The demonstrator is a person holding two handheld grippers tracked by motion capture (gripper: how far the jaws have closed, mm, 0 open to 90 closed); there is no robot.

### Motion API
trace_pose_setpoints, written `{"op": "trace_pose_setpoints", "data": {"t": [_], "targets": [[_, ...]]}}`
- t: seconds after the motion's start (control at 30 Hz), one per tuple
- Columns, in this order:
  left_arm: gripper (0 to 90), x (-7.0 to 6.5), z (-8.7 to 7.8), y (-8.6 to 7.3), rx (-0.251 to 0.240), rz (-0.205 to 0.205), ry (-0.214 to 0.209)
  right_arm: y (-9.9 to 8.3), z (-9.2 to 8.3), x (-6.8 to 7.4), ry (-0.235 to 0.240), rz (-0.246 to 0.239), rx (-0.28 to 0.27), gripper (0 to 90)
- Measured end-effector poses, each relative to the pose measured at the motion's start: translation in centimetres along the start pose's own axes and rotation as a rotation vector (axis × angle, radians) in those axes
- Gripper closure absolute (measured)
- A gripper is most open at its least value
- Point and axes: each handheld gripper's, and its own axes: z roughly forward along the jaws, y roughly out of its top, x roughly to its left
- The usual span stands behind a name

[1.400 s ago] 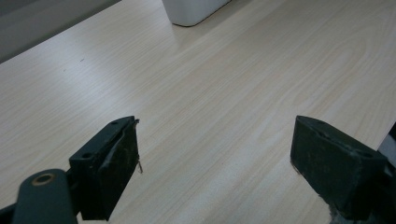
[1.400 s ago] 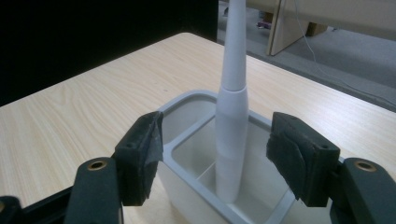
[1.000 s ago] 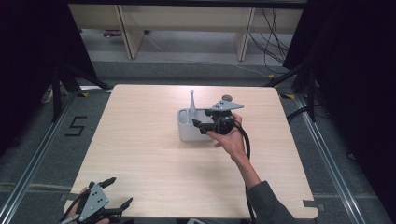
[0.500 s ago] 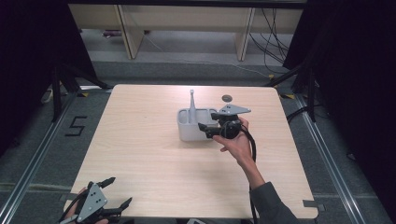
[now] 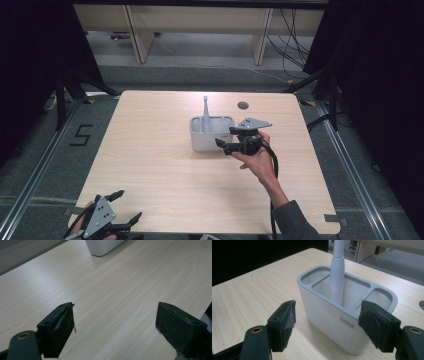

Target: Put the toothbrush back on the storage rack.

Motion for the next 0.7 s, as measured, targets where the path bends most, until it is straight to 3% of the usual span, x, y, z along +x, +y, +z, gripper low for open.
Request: {"op": "trace_pose_setpoints", "data": {"t": [0.4,0.43,0.47,0.53,0.57,0.67,0.7], "targets": [[14.9,0.0,0.0,-0.1,0.001,-0.004,0.006,-0.6,-1.4,0.8,0.026,-0.016,-0.008,26.7],[14.8,0.0,0.0,-0.1,-0.002,-0.007,0.006,-0.7,-1.6,1.0,0.029,0.01,-0.003,26.7],[14.8,0.0,0.0,-0.1,-0.001,-0.006,0.007,-0.8,-1.6,0.9,0.03,-0.018,-0.016,26.5],[14.8,0.0,0.0,0.0,0.004,-0.002,0.006,-0.9,-1.9,1.0,0.03,-0.026,-0.019,26.0],[14.8,0.0,0.0,-0.1,0.004,-0.003,0.006,-1.0,-2.0,1.2,0.036,0.002,-0.005,25.9],[14.9,0.0,0.0,-0.1,0.004,-0.001,0.008,-1.3,-2.2,1.3,0.041,-0.003,-0.006,25.1],[14.9,0.0,0.0,-0.1,0.003,-0.004,0.006,-1.5,-2.3,1.5,0.042,0.024,-0.006,24.8]]}}
